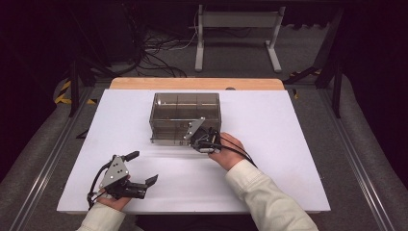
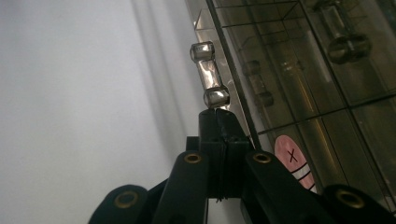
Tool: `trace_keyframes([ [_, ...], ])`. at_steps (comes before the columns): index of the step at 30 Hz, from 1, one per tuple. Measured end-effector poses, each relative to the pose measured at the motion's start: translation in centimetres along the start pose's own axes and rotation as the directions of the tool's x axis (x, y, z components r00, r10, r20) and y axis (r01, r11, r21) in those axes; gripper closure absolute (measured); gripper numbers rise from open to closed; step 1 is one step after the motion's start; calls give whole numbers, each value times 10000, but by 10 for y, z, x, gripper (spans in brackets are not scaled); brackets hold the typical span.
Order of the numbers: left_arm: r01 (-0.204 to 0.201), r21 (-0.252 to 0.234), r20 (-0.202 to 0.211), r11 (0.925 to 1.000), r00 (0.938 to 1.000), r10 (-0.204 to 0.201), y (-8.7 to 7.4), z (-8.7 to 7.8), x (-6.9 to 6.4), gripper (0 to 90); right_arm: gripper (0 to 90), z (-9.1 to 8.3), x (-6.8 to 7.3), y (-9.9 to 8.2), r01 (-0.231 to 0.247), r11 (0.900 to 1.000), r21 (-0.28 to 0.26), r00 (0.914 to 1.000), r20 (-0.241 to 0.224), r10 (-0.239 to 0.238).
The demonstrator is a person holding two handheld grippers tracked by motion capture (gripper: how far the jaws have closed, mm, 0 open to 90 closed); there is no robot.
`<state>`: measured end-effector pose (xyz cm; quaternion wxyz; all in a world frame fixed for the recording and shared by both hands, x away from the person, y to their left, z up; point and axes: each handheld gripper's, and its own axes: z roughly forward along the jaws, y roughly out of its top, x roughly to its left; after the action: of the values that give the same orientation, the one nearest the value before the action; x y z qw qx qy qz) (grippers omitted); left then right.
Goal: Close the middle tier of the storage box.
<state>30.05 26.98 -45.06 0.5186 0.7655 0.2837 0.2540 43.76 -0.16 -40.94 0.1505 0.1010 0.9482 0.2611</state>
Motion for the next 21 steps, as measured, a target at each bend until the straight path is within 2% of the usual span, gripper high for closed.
trace_keyframes([
  [13,76,29,-109,10000,9999,-76,-2,-4,-1,15,899,2,-12,-2,-511,9980,-362,9980,365,524],
  [21,101,20,-242,9999,9997,-101,-3,-8,-1,15,899,4,-16,-2,-632,9969,-474,9962,564,659],
])
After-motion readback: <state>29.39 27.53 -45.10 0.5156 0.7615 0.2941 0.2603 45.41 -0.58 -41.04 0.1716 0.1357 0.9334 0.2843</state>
